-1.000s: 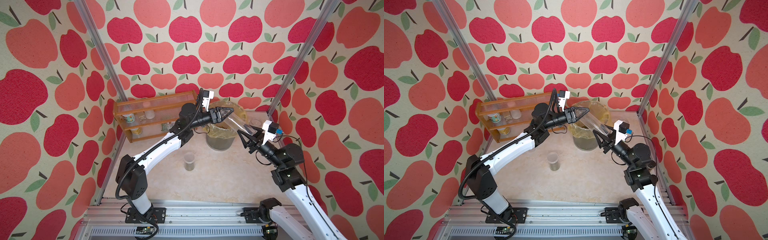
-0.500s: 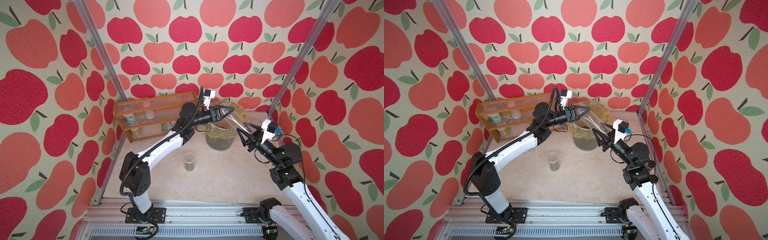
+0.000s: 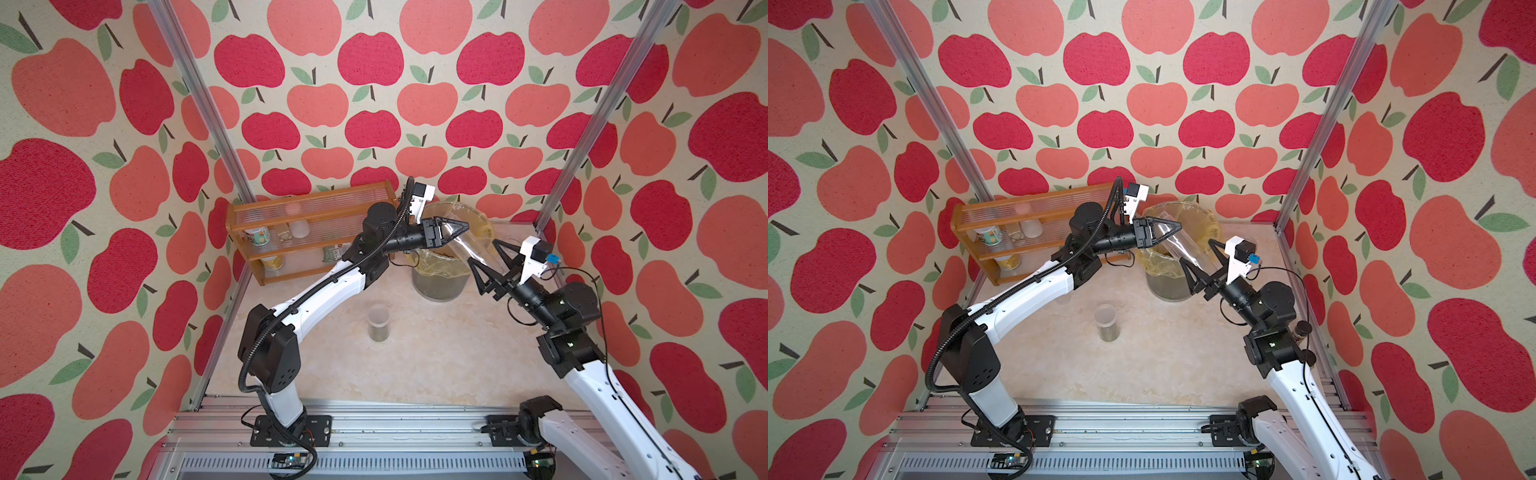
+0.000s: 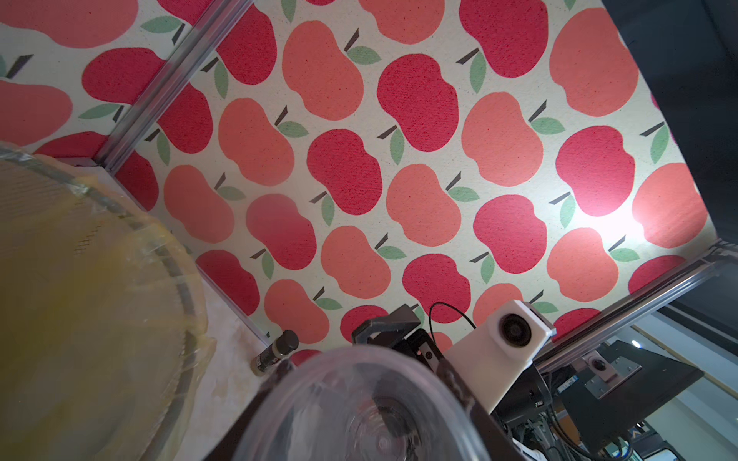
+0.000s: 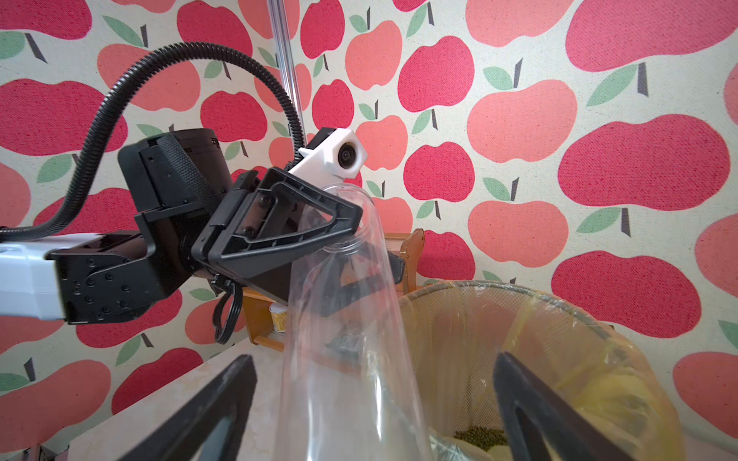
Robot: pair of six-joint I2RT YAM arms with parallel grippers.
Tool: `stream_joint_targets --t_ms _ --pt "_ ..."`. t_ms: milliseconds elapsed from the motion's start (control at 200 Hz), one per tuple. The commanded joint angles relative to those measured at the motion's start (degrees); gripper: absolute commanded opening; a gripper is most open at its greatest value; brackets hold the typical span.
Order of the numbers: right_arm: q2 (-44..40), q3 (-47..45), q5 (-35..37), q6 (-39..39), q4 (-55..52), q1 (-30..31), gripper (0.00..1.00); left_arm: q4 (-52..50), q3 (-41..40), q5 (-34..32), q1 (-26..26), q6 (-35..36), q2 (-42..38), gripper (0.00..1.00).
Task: Empty moldy mung beans from jars
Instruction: Place the jar at the center of the board.
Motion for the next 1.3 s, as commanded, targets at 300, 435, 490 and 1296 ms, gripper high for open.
stream_joint_targets --t_ms 300,435,490,1296 --pt "-13.3 0.4 5.9 -3.5 -15.8 0.0 0.99 -31.4 1.5 -23.2 0.1 31.7 -22.0 0.44" --pt "-16.9 -1.0 6.1 -1.7 -15.8 0.1 0.99 -40.4 -3.7 -33.4 1.3 38.1 -31.1 0.45" --pt "-17.9 -2.0 5.1 -0.6 -15.0 0.1 0.99 -42.3 -7.7 -38.0 2.5 38.3 -34.8 0.45" --pt "-29.2 -11.1 3.8 0.7 -21.0 0.0 0.99 -15.4 -33.0 -47.1 18.9 34.3 -24.0 0.44"
